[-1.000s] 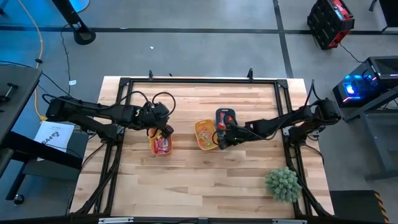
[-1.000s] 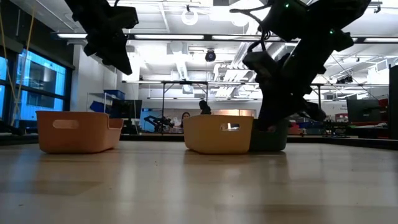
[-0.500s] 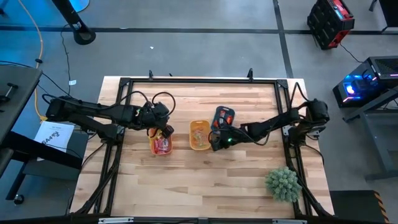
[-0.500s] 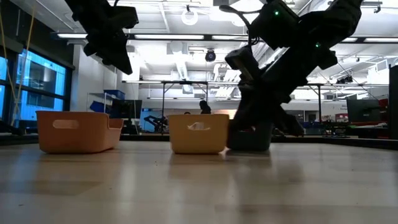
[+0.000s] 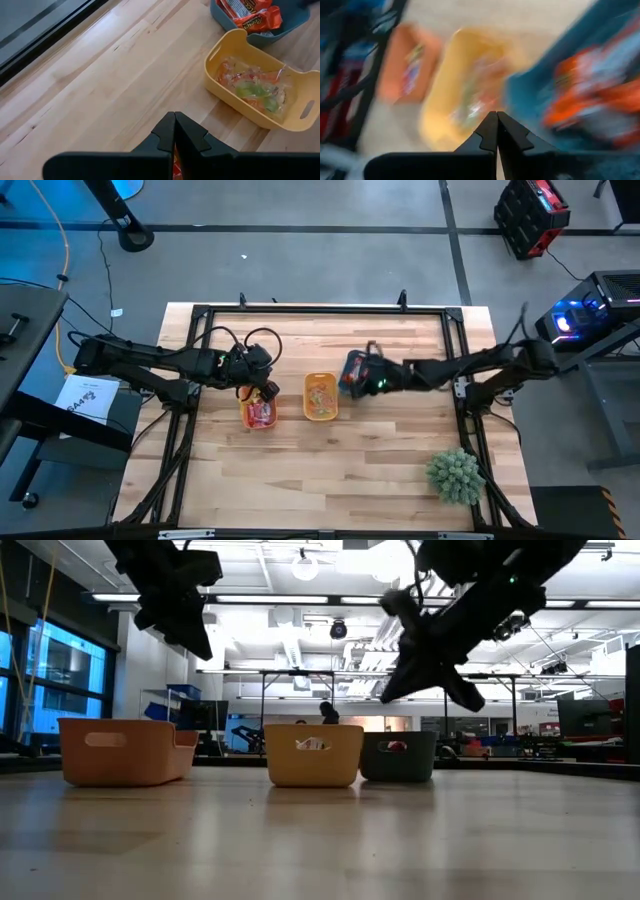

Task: Sort candy
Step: Adjust the bins

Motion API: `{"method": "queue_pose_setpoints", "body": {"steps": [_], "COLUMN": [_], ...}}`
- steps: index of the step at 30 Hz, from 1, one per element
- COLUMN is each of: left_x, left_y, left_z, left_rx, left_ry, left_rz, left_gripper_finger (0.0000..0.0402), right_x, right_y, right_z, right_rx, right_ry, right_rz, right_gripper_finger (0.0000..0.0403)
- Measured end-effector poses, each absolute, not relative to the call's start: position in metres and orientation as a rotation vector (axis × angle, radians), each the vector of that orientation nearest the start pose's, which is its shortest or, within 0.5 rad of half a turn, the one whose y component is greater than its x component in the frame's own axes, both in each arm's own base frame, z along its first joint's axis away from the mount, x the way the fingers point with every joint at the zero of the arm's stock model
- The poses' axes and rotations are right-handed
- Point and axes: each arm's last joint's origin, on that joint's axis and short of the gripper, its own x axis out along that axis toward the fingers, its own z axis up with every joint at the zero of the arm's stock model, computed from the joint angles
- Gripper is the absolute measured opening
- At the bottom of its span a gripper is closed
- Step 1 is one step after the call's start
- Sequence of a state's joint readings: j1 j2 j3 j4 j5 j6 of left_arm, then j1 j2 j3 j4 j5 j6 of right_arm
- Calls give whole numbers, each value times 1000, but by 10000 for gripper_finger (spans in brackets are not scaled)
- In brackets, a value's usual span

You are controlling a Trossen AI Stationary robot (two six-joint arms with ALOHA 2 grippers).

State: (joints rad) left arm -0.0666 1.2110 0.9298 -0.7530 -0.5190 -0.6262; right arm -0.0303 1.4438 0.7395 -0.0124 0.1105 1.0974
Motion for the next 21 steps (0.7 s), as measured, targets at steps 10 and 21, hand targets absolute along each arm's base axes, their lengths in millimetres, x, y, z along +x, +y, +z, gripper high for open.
{"method": "queue_pose_setpoints", "body": {"steps": [10, 21], "left_x": [227, 228], "left_y": [-1, 0], "left_z": [261, 262], "left_rx": [-263, -262], "left_ry": [820, 797], "left_rz": [697, 709], "left_gripper_finger": [0, 0], "right_x": [279, 269], "right_y": [-37, -8], "right_z": [169, 160], "right_rx": [1018, 994], "right_ry": [754, 994], "right_rz": [-516, -422], "right_gripper_finger": [0, 0]}}
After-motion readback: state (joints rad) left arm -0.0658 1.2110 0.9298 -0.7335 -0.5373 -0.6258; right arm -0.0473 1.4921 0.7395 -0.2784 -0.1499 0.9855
